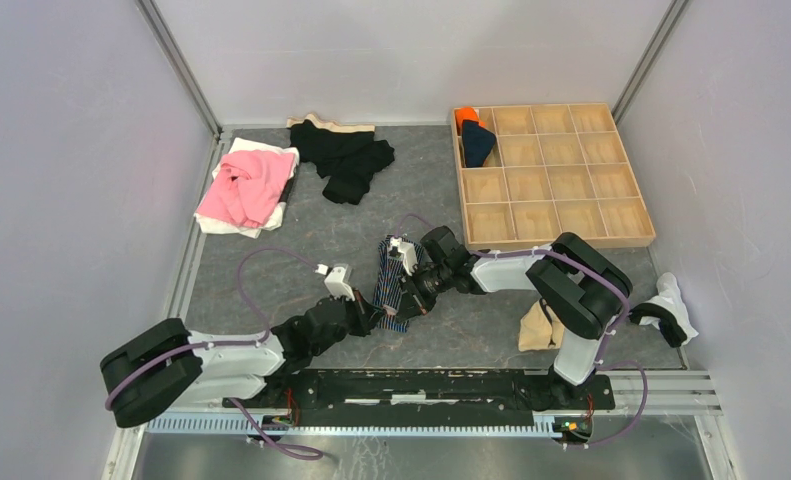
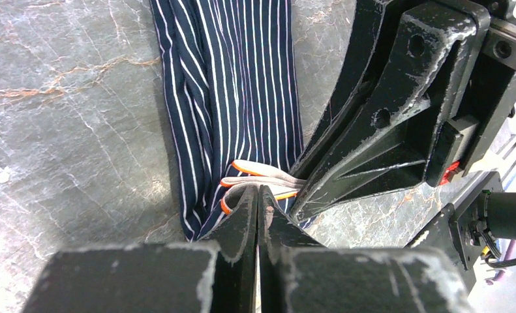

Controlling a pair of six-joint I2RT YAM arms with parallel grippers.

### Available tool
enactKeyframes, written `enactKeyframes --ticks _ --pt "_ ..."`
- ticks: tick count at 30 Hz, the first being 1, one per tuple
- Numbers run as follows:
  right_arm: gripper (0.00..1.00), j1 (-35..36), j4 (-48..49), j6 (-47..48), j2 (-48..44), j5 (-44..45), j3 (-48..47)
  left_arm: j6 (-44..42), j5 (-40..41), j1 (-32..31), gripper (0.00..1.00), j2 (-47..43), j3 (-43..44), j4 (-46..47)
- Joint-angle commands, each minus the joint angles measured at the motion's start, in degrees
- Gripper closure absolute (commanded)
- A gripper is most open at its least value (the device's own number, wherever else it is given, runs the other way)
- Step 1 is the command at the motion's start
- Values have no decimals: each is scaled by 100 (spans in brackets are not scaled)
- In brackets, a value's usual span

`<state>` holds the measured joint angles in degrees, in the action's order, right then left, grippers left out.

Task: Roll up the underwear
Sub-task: Roll the underwear to the center of the board.

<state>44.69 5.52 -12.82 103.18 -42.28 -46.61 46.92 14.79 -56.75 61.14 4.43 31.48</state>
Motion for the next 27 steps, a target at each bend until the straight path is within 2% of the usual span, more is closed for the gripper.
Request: enactKeyframes --ticks 1,12,20,24,27 --pt "95 -73 -424 297 159 862 201 248 1 -11 98 315 70 595" --pt "92 -69 -438 304 106 875 253 292 373 -11 98 808 73 569" --pt "74 -60 -441 398 -254 862 276 476 560 -11 98 1347 -111 801" --pt "55 -68 -486 438 -452 947 271 476 522 -10 98 1619 -126 964" --pt "50 -64 -490 421 -597 1051 327 476 470 -11 98 1836 -139 1144"
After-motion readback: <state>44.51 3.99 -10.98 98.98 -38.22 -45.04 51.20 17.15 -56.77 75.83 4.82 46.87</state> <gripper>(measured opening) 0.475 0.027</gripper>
